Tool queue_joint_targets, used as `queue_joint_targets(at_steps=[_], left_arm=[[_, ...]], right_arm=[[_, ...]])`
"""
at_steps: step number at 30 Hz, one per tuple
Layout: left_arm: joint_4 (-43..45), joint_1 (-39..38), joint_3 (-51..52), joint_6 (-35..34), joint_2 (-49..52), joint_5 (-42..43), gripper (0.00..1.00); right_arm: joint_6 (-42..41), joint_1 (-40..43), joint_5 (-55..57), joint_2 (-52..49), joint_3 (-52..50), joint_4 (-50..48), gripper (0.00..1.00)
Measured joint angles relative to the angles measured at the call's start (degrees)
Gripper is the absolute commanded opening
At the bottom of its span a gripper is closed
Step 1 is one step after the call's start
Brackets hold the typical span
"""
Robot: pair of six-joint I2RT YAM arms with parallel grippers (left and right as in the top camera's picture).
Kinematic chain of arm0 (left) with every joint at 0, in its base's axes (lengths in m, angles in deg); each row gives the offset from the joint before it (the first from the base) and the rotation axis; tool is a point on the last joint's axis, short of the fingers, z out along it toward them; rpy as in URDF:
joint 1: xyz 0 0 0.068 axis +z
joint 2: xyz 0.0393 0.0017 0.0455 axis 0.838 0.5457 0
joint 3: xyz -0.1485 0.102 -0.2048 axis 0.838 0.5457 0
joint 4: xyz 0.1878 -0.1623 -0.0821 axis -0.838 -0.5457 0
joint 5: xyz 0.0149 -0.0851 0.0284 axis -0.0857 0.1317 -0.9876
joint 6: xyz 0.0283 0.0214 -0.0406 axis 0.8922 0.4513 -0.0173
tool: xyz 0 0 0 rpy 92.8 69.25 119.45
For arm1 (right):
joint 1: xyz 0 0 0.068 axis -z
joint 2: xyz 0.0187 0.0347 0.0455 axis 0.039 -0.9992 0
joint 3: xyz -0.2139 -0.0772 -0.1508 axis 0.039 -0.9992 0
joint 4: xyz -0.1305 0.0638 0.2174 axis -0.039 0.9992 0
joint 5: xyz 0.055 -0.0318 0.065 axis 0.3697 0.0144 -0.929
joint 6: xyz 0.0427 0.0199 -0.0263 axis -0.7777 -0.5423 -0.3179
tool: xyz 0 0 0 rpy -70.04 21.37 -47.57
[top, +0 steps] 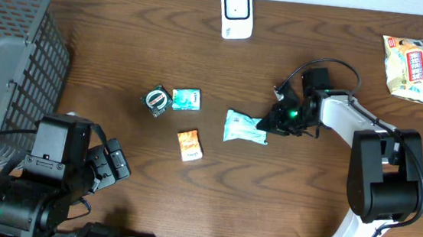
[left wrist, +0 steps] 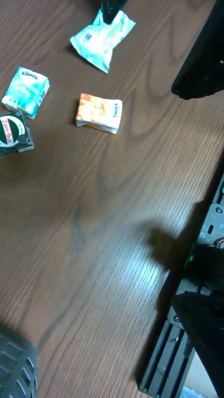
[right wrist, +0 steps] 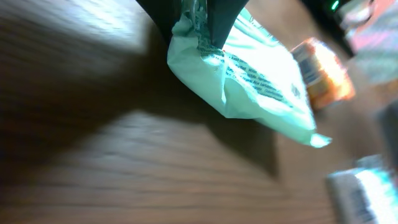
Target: Scan the item barcode
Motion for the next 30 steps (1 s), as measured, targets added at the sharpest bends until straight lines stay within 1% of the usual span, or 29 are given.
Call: queue_joint_targets(at_steps=[3,7,12,18,21,25,30], left_arm=[[0.0,0.0,0.0,0.0,0.0,0.0,0.97],[0.0,0.0,0.0,0.0,0.0,0.0,0.98],[0.0,0.0,0.0,0.0,0.0,0.0,0.98],[0.0,0.0,0.0,0.0,0.0,0.0,0.98],[0.0,0.0,0.0,0.0,0.0,0.0,0.98],[0.0,0.0,0.0,0.0,0.0,0.0,0.98],[0.0,0.0,0.0,0.0,0.0,0.0,0.98]], right_arm=[[2.9,0.9,-4.4,0.3,0.0,-0.2,0.01],[4.8,2.1,-7.1,2.6,0.0,-0.4,0.01],[6.1,2.1,-8.6,10.4,0.1,-3.0,0.01],[6.9,2.1,-9.5,19.5,0.3,-9.7,0.01],[6.9,2.1,-9.8,22.8,0.3,-11.2,0.01],[6.9,2.1,-9.9,25.0,0.3,-11.6,0.01],[6.9,2.0,-9.8,25.4,0.3,-11.6,0.01]])
